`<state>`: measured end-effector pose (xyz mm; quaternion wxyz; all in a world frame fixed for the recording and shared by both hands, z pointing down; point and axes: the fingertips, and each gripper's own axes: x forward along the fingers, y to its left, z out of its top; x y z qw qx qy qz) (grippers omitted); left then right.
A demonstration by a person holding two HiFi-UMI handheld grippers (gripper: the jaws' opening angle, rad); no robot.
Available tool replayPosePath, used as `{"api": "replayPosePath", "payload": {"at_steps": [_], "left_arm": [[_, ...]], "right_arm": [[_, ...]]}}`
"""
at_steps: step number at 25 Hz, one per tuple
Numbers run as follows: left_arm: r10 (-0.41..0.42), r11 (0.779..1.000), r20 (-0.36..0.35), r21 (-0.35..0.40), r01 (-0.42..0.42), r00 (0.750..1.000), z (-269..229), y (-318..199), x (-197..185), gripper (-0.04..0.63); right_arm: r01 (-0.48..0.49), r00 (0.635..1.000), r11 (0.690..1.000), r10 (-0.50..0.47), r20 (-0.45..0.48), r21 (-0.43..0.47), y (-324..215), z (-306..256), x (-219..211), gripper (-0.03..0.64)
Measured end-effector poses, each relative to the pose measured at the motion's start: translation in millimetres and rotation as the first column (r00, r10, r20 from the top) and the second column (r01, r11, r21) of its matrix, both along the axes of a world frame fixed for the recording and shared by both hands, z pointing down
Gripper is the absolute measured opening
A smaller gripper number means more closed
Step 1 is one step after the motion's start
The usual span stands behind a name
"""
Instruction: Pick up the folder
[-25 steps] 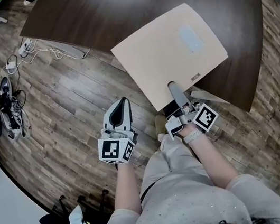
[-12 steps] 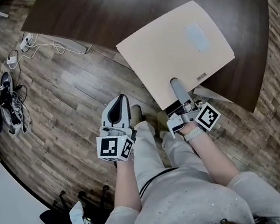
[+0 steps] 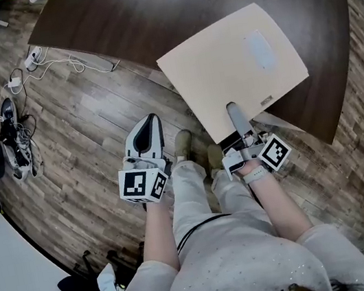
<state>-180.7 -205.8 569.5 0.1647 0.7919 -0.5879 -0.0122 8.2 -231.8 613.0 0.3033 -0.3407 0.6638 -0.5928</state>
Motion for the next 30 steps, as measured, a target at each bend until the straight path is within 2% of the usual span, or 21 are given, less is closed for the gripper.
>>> {"api": "replayPosePath", "payload": {"at_steps": [14, 24, 30], "left_arm": [[0.089, 0.995, -0.007, 0.044, -0.089, 0.996, -33, -30, 7, 0.000], [0.152, 0.987, -0.010, 0.057, -0.151, 0.988, -63, -39, 14, 0.000], [0.178, 0.982, -0.011, 0.062, -0.177, 0.984, -75, -54, 31, 0.000]], "right_arm": [[0.035, 0.992, 0.999, -0.031, -0.120, 0.037, -7, -31, -6, 0.265], [0.016, 0.985, 0.997, -0.003, -0.172, 0.070, -10, -70, -7, 0.264], [-0.020, 0.971, 0.995, 0.043, -0.233, 0.099, -25, -87, 12, 0.262]]}}
